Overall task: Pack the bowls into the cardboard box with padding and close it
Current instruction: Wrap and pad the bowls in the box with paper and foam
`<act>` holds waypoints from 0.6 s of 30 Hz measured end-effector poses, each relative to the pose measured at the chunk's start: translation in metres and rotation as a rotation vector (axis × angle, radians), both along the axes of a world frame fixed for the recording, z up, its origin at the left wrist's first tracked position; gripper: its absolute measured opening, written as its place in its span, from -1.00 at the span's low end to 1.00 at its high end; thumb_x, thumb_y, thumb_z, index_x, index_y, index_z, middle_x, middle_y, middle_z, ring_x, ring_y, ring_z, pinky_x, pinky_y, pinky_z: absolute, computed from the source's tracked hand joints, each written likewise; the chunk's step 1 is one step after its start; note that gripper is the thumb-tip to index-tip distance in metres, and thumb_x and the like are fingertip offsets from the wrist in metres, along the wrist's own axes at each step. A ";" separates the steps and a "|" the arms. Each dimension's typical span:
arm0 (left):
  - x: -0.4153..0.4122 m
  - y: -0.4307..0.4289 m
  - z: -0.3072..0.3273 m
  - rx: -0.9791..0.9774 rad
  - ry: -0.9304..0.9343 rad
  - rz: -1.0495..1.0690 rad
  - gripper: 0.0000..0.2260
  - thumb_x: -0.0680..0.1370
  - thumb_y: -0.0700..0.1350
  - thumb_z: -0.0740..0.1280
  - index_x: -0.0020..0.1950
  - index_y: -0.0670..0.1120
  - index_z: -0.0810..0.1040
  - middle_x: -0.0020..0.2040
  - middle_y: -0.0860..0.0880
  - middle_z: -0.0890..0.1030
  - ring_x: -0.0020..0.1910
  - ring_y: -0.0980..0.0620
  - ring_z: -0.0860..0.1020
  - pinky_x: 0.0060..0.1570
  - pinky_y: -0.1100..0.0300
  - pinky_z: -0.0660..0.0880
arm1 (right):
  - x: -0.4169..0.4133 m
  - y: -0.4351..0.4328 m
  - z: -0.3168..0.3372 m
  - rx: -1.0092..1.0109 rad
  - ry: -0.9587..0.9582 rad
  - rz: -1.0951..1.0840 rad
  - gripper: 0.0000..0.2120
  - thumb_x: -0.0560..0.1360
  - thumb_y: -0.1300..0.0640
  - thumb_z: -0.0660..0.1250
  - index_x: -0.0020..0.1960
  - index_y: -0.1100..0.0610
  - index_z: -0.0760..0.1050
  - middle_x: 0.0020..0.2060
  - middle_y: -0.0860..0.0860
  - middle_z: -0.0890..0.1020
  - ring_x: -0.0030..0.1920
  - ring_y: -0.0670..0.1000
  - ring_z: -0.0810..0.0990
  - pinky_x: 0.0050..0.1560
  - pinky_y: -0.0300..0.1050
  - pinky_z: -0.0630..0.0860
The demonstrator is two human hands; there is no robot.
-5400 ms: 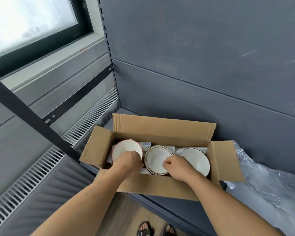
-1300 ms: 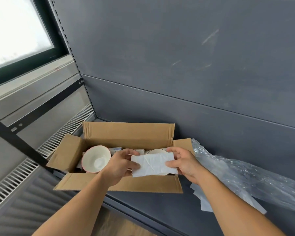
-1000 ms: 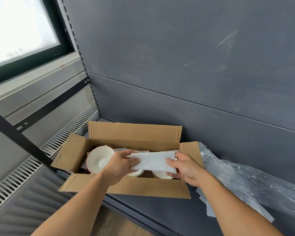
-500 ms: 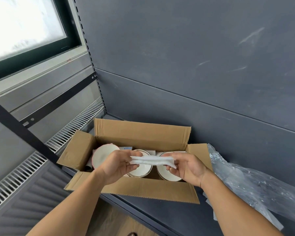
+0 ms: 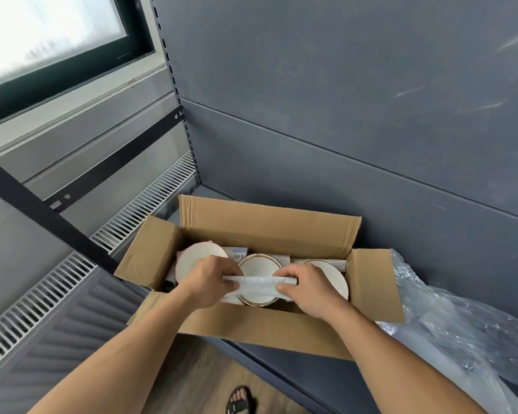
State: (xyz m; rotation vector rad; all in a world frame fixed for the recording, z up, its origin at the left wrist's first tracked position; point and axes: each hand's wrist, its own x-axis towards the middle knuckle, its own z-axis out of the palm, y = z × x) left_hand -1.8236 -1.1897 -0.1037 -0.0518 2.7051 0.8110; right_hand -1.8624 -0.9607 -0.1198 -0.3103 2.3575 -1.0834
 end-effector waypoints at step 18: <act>-0.026 0.020 -0.051 -0.176 -0.367 -0.045 -0.81 0.52 -0.10 0.40 0.12 -0.03 0.67 0.02 -0.02 0.69 -0.01 0.00 0.62 0.04 0.18 0.58 | -0.013 -0.007 -0.047 0.336 -0.138 0.207 -0.90 0.48 0.16 0.41 -0.02 0.04 0.55 -0.05 -0.08 0.53 -0.07 -0.04 0.50 -0.24 -0.25 0.35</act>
